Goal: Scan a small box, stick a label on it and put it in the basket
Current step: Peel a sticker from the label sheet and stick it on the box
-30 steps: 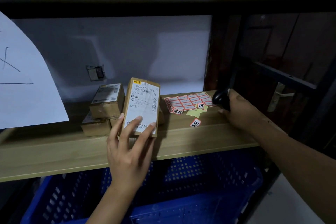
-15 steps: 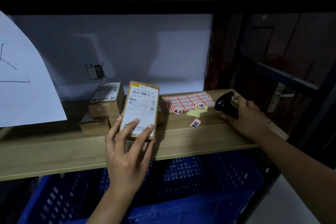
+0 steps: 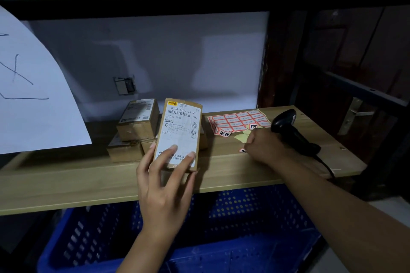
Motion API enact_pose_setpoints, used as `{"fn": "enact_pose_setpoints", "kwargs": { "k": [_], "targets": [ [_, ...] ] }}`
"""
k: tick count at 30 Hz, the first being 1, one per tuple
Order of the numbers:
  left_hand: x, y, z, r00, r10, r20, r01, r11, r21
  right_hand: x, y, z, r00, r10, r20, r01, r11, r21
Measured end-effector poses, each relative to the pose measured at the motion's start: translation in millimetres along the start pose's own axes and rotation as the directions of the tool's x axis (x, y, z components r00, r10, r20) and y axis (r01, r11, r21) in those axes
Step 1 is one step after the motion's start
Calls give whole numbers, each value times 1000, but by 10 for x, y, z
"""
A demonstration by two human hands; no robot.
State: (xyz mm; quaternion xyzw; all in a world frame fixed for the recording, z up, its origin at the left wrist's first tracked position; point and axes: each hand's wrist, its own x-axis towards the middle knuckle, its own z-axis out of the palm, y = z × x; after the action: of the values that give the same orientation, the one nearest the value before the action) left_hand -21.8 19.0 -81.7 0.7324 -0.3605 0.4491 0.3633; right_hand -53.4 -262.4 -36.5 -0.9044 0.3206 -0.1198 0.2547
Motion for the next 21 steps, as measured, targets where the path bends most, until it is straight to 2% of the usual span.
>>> {"fn": "enact_pose_setpoints", "kwargs": {
  "k": [2,5,6,8,9,11,13,14,16,17,19,21],
  "targets": [
    [-5,-5,0,1000,3,-9,-3,1000,1,-20,3,-11,999,23,-32,-20,995,100],
    [-11,2,10,1000,-8,-22,8,1000,-5,-160,-48,-110,986,18,-166,30,959,282],
    [-12,11,20,1000,-13,-23,13,1000,-5,-243,-110,-150,984,41,-173,44,888,458],
    [-14,36,49,1000,-14,-17,14,1000,6,-505,-352,-224,998,28,-57,32,565,824],
    [-18,50,64,1000,-12,-15,13,1000,16,-641,-498,-223,999,-38,7,9,424,906],
    [-24,81,89,1000,-3,-21,3,1000,29,-919,-795,-156,983,-175,48,3,280,960],
    [-14,118,100,999,11,-46,-10,1000,29,-1142,-1038,-42,978,-207,-9,62,250,966],
    [-6,136,105,998,11,-64,-9,1000,24,-1198,-1107,44,982,-172,-75,124,297,947],
    [7,158,106,996,-2,-91,2,1000,-1,-1218,-1154,221,965,-83,-248,255,503,825],
    [10,165,99,996,-8,-93,7,1000,-13,-1223,-1166,262,951,-52,-305,282,556,782],
    [9,166,81,996,-7,-86,5,1000,-23,-1221,-1167,297,954,-40,-296,272,524,807],
    [-3,161,55,997,3,-80,-6,999,-33,-1187,-1118,317,982,-52,-182,186,452,873]
  ]
}}
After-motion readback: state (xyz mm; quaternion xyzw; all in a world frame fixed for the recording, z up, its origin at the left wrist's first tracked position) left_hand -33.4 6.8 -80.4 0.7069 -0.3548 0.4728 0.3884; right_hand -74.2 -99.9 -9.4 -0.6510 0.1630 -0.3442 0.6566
